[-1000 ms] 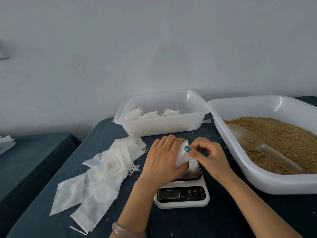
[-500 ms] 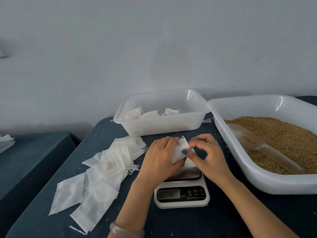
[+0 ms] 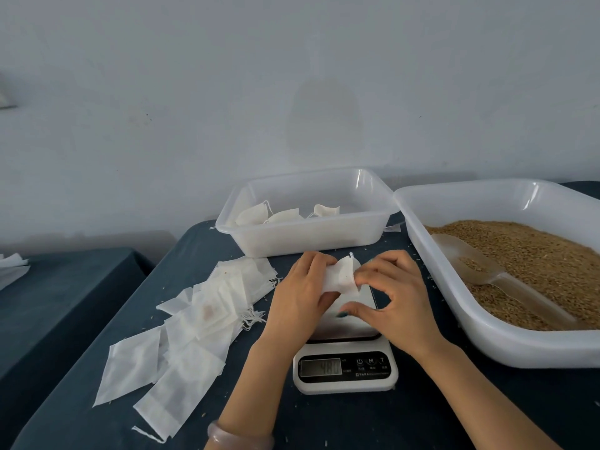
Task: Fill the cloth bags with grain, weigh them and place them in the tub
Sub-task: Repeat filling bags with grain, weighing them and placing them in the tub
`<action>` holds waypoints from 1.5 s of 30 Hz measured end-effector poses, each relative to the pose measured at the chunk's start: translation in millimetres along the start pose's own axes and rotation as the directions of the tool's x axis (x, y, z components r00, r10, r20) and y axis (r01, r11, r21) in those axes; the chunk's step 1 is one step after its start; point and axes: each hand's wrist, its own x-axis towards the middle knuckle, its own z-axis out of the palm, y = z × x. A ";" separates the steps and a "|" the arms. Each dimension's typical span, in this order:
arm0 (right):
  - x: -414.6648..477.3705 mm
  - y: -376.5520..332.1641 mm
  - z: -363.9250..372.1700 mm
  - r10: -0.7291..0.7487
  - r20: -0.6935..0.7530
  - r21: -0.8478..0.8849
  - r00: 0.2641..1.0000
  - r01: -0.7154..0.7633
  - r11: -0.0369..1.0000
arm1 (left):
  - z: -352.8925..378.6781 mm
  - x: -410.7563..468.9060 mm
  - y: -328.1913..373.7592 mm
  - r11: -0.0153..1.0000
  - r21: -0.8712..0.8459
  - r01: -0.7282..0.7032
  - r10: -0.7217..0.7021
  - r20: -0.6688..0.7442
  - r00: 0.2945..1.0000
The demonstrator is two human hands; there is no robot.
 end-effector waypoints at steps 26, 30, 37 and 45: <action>76.8 27.0 -99.5 0.655 0.367 -0.539 0.660 -0.424 0.728 | 8.2 0.4 -14.2 0.921 -0.341 0.189 -0.187 0.040 0.982; 73.1 62.5 -130.0 0.849 0.370 -0.869 0.377 -0.182 0.460 | 9.0 1.1 -14.9 0.916 -0.347 0.202 -0.197 0.051 0.979; 57.4 82.7 -126.6 0.900 0.318 -0.928 0.299 -0.096 0.360 | 10.8 0.1 -17.3 0.922 -0.324 0.213 -0.203 0.063 0.977; 59.6 77.7 -120.2 0.929 0.350 -0.900 0.122 -0.231 0.369 | 13.5 -0.1 -20.3 0.928 -0.309 0.208 -0.194 0.076 0.978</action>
